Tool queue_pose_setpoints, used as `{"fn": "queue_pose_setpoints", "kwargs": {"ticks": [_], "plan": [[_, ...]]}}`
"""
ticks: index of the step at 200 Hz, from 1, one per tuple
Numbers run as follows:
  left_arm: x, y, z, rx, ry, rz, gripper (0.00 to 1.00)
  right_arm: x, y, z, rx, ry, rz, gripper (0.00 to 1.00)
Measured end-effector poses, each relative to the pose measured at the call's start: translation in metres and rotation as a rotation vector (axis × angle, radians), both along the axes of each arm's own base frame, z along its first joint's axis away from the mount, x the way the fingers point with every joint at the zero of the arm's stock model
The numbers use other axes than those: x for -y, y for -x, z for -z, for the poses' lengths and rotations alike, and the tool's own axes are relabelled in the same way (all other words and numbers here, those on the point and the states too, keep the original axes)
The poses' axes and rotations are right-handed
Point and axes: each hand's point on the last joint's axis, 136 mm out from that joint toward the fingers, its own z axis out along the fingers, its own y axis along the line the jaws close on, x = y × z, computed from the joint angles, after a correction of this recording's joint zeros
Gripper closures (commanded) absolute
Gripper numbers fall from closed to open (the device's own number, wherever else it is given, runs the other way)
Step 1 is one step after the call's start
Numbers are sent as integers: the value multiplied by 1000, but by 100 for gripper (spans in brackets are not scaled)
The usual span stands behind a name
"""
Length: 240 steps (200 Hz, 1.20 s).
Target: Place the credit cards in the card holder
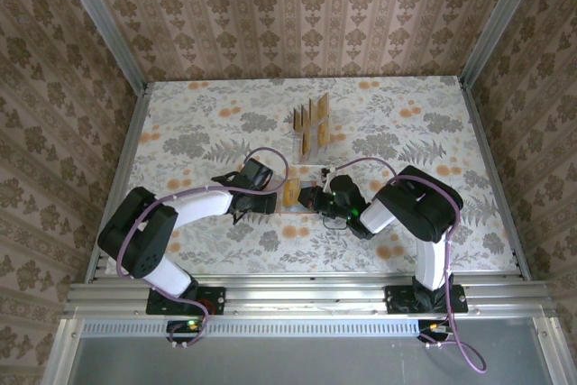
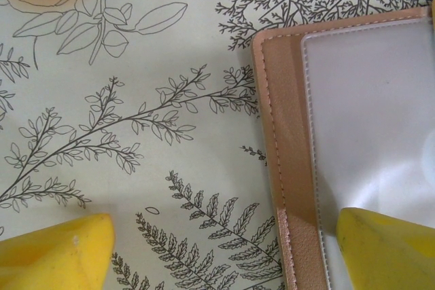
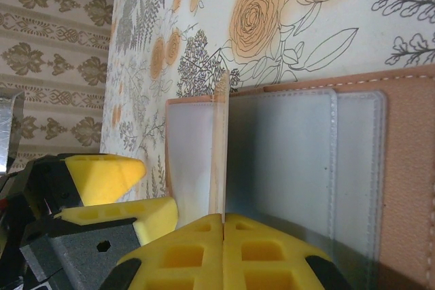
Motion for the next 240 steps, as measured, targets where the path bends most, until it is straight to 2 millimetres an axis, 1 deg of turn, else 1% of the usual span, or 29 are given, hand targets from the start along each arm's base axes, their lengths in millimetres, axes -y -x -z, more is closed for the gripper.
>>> {"fn": "queue_pose_setpoints", "kwargs": {"ticks": [54, 137, 190, 240], "plan": [[0, 0, 0, 1, -2, -1, 14, 1, 1, 1, -1, -1, -2, 100], [0, 0, 0, 1, -2, -1, 14, 9, 10, -2, -8, 9, 2, 100], [0, 0, 0, 2, -1, 0, 14, 18, 15, -2, -16, 37, 16, 100], [0, 0, 0, 2, -1, 0, 14, 29, 17, 4, -25, 51, 31, 100]]}}
